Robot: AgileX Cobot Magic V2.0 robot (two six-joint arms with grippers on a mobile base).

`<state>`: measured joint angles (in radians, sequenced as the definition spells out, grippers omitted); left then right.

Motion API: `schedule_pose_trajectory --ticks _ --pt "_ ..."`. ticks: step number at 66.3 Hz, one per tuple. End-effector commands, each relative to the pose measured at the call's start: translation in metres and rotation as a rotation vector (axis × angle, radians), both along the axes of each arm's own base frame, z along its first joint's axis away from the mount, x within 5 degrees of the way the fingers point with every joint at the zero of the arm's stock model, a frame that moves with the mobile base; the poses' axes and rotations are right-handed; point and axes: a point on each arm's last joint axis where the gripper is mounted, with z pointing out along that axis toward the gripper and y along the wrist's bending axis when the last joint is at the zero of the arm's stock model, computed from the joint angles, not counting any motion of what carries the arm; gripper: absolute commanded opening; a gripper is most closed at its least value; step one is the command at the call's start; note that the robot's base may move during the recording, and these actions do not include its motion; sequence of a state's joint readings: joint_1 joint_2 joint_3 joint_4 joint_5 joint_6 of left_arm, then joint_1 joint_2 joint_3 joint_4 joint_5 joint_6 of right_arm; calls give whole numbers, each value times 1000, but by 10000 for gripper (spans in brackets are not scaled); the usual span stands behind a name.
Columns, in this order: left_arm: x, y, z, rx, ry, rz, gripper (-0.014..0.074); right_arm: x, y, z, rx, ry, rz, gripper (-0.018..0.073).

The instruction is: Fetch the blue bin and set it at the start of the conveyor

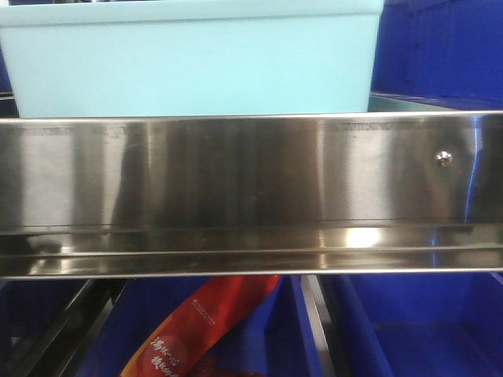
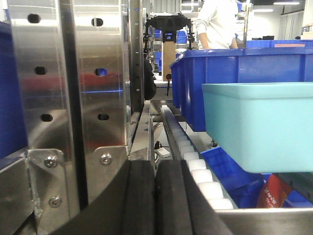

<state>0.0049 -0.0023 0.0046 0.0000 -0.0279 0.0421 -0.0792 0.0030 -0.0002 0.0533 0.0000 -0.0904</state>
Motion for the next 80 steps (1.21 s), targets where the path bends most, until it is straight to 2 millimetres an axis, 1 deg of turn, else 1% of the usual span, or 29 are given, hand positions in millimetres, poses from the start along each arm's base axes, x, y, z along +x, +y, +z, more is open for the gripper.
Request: schedule_pose_trajectory --ticks 1,44,49,53,57,59,62,65,68,71,72,79,80 --pt "0 0 3 1 -16 -2 -111 0 0 1 -8 -17 -8 -165" --pt "0 0 4 9 -26 -2 -111 0 0 1 -8 -17 -8 -165" --pt "-1 0 7 21 -62 -2 -111 -1 0 3 -9 -38 -9 -165" --pt "-2 -1 13 26 -127 -2 -111 -1 -1 8 -13 -86 -12 -165" --pt "-4 -1 21 27 -222 -3 -111 -2 -1 10 -15 -109 -13 -165" --pt "-7 -1 27 27 -297 -4 -111 -2 -1 11 -15 -110 -13 -165" --pt "-11 -1 35 25 -392 -5 -111 -4 -1 20 -17 -134 -13 -165" --pt "-12 0 38 8 -426 -3 -111 -6 0 29 -18 -146 -12 -165" --pt "-11 1 36 -17 -394 0 -111 -9 0 40 -19 -160 -10 -165" --pt "-11 1 41 -39 -347 -1 -111 -12 1 50 -19 -160 -8 -165" --pt "-10 1 42 -43 -310 -2 -111 -14 1 57 -20 -173 -8 -165" --pt "-16 0 64 -48 -200 -11 -111 -21 2 83 -20 -153 -1 -165" --pt "-18 0 70 -48 -199 -13 -111 -22 2 87 -20 -148 -1 -165"
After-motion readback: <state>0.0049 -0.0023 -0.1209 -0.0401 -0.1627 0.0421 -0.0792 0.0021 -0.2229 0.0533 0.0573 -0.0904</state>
